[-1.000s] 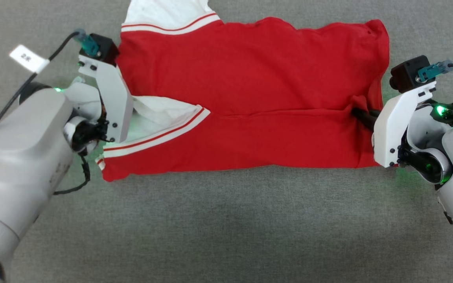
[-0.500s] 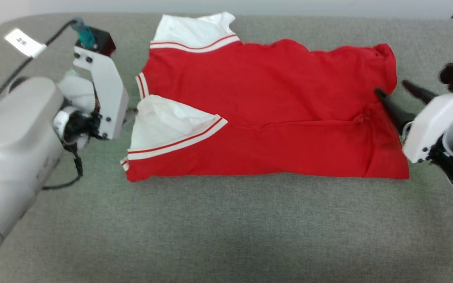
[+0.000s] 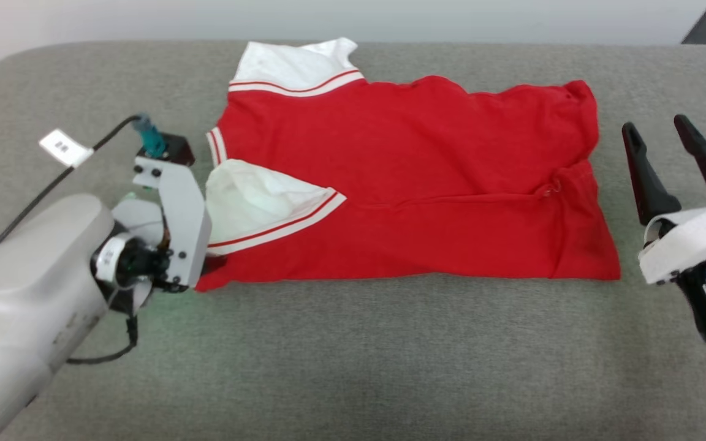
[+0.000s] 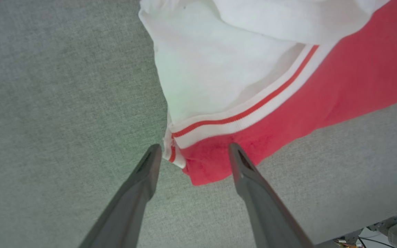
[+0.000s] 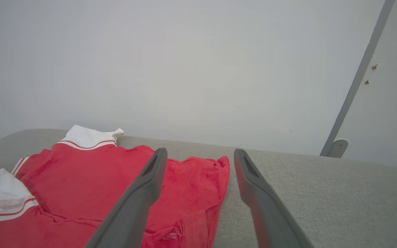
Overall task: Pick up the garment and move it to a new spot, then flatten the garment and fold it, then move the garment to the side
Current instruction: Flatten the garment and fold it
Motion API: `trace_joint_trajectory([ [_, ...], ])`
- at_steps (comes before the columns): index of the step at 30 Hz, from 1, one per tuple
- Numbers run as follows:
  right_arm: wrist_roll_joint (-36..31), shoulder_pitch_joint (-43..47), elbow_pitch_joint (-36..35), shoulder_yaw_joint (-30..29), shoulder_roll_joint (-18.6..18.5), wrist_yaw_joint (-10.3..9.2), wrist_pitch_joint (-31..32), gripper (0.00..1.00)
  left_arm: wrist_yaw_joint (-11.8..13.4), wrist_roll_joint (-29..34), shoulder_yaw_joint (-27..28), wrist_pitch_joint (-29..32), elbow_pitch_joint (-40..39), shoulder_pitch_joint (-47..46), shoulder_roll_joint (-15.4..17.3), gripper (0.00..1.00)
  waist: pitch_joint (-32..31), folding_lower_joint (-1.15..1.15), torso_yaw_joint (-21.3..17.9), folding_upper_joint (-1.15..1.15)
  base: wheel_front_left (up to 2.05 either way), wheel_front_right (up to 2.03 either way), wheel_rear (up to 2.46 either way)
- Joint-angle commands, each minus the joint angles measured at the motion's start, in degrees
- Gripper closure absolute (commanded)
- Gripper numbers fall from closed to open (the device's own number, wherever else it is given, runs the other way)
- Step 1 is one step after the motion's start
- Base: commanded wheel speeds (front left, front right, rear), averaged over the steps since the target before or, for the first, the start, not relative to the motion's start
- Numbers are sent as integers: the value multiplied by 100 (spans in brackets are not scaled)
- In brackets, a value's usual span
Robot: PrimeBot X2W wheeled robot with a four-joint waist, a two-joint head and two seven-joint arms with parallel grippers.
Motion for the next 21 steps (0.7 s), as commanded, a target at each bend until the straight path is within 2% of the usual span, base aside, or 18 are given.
trace_joint_trajectory([
  [1,-66,120,-140,-97,92,-9,42,0,56,-29,7,-16,7,103,38,0,33,0,-88,0,0,0,0],
  [6,-232,474,-685,-388,416,-9,311,0,131,2,-30,-117,280,278,98,0,101,0,-264,0,0,0,0],
  [13,-222,815,-1193,-624,692,-9,726,0,-30,-150,-38,-228,844,528,-113,1,161,0,-387,0,0,0,0],
  [14,-217,863,-1243,-625,687,-9,830,0,-100,-136,-65,-200,912,555,-145,55,170,0,-392,0,0,0,0],
  [15,-172,908,-1291,-636,702,-9,943,0,-135,-123,-81,-227,962,564,-177,93,179,0,-394,0,0,0,0],
  [16,-135,958,-1318,-628,705,-9,1089,0,-162,-169,-68,-218,1027,589,-220,100,189,0,-395,0,0,0,0],
  [21,38,1166,-1367,-561,688,-9,1954,0,-422,-249,-76,-235,1254,646,-406,100,252,0,-370,0,0,0,0],
])
